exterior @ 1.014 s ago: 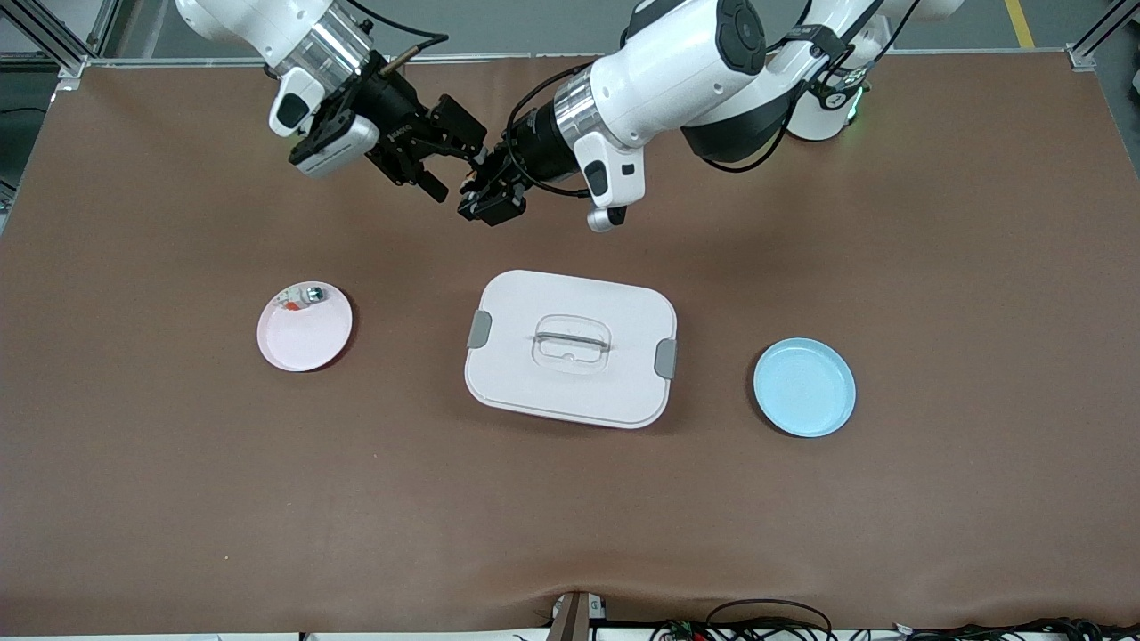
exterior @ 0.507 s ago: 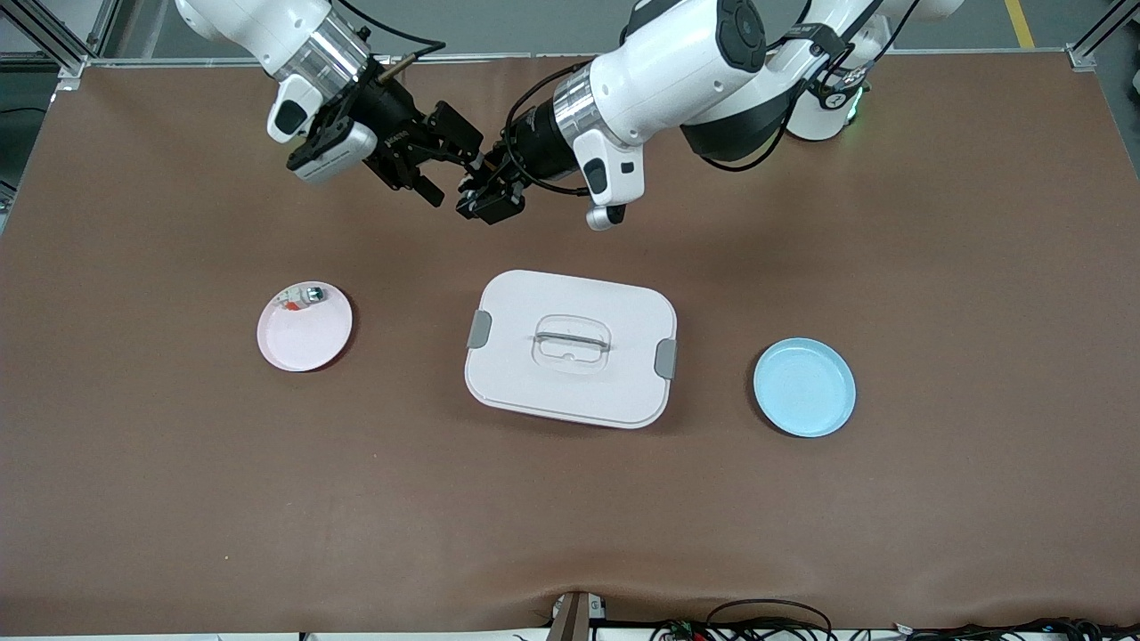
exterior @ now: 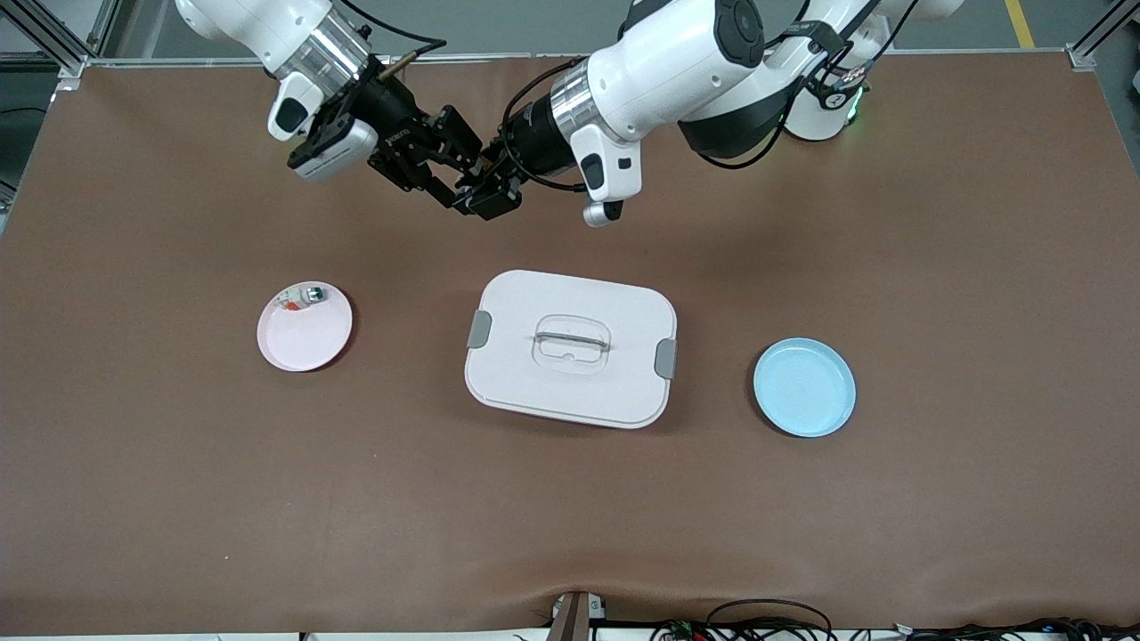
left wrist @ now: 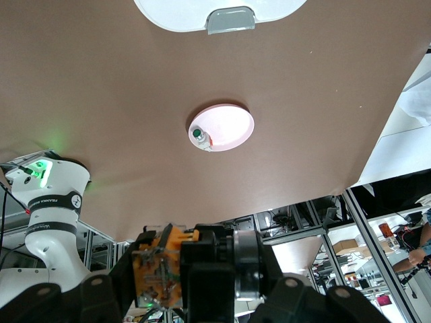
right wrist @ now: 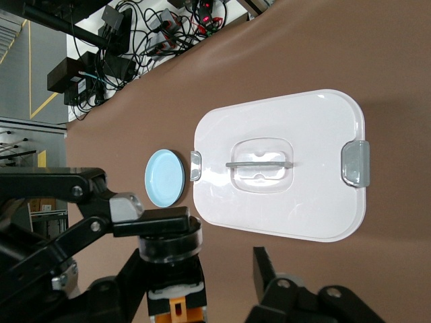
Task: Transfer orange switch to right arm and place
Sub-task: 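Close the right gripper on the switch and open the left gripper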
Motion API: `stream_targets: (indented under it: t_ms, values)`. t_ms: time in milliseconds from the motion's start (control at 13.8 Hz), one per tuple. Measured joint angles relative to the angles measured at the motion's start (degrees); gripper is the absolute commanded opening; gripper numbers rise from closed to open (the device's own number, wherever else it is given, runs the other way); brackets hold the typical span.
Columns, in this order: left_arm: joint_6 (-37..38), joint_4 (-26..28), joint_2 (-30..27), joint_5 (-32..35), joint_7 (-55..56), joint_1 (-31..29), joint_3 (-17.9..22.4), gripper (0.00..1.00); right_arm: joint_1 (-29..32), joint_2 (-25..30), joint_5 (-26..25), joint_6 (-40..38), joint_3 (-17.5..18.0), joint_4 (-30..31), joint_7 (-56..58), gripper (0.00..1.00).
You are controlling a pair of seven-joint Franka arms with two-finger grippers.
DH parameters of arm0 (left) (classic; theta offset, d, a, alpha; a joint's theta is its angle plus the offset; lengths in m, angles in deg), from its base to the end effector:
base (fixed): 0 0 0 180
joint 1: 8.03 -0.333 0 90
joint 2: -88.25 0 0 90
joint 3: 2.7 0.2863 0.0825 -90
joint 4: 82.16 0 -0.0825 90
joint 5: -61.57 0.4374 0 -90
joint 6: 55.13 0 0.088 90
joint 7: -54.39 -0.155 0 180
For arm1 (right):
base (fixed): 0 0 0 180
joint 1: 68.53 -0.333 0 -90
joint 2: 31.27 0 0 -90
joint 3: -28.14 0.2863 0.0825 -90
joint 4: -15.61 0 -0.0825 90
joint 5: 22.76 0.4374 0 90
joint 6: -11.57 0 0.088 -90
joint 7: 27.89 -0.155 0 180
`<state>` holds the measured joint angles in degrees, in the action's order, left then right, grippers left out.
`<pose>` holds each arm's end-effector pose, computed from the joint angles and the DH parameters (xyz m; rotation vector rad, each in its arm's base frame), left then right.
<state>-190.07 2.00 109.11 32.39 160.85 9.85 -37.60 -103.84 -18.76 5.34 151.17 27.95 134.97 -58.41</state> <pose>0.4931 -0.5905 0.5014 1.9109 1.4413 -0.6772 0.4982 0.3695 0.5036 -2.4592 0.2514 -0.3143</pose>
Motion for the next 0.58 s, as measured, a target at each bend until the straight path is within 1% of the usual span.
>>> stream_targets:
  t_ms: [72, 145, 435, 507, 579]
  values:
    - [0.0, 0.1, 0.0, 0.0, 0.0, 0.1, 0.0, 0.15, -0.2, 0.1, 0.0, 0.3, 0.1, -0.1, 0.0, 0.08]
    - [0.0, 0.1, 0.0, 0.0, 0.0, 0.2, 0.0, 0.15, -0.4, 0.3, 0.0, 0.5, 0.2, -0.2, 0.0, 0.0]
    - [0.0, 0.0, 0.0, 0.0, 0.0, 0.2, 0.0, 0.15, -0.4, 0.5, 0.0, 0.5, 0.2, -0.2, 0.0, 0.0]
    - [0.0, 0.0, 0.0, 0.0, 0.0, 0.2, 0.0, 0.19, -0.4, 0.5, 0.0, 0.5, 0.2, -0.2, 0.0, 0.0]
    - [0.0, 0.0, 0.0, 0.0, 0.0, 0.2, 0.0, 0.28, -0.4, 0.5, 0.0, 0.5, 0.2, -0.2, 0.0, 0.0]
